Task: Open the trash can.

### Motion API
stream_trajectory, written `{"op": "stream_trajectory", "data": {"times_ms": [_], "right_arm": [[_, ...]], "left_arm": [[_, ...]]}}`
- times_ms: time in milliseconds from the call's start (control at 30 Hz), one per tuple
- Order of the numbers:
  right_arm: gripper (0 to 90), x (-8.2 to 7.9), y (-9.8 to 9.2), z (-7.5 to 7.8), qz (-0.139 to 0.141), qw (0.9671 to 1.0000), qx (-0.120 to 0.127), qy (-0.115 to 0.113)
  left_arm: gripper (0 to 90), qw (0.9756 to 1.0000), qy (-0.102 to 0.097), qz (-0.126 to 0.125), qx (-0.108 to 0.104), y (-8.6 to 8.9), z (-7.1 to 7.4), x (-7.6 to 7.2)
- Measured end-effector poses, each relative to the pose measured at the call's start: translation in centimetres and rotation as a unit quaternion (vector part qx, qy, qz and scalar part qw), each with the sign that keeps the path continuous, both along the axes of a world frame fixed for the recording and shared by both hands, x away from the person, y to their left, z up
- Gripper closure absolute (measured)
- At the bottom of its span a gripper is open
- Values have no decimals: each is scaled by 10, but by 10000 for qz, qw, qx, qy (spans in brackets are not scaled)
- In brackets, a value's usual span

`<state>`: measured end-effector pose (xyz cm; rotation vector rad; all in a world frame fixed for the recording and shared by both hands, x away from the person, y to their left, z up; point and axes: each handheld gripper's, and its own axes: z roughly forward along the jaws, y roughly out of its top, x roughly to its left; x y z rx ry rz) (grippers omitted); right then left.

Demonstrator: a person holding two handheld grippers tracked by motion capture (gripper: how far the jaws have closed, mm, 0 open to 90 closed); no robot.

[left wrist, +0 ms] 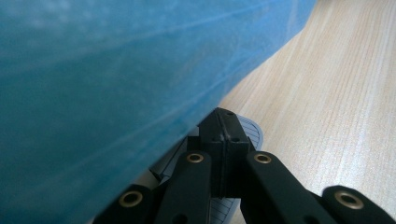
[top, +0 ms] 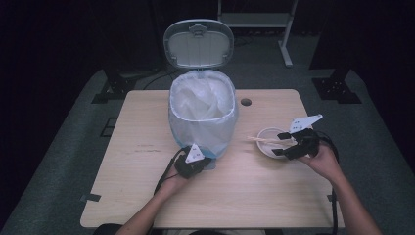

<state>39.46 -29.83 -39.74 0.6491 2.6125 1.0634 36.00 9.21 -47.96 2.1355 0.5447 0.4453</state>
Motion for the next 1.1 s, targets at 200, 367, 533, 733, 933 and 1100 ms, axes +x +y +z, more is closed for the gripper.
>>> {"op": "stream_trajectory", "data": {"times_ms": [200, 367, 533, 733, 933, 1100], "right_arm": [[308, 11, 0, -2, -45, 9999, -122, 79], [307, 18, 1, -4, -60, 9998, -122, 110], [307, 23, 1, -10, -126, 9996, -154, 212], [306, 28, 0, -15, -192, 9994, -190, 234], [304, 32, 1, -19, -249, 9990, -226, 280], [304, 35, 1, -22, -284, 9988, -247, 299]], "left_arm": [[900, 10000, -9, -13, 34, 0, 0, 0], [900, 10000, -9, -14, 27, 0, 0, 0], [900, 10000, -8, -9, 26, 0, 0, 0], [900, 9999, -23, -33, 93, 1, 1, 1], [900, 10000, -13, -20, 34, 1, 0, 0], [900, 10000, -12, -22, 26, 1, 0, 0]]}}
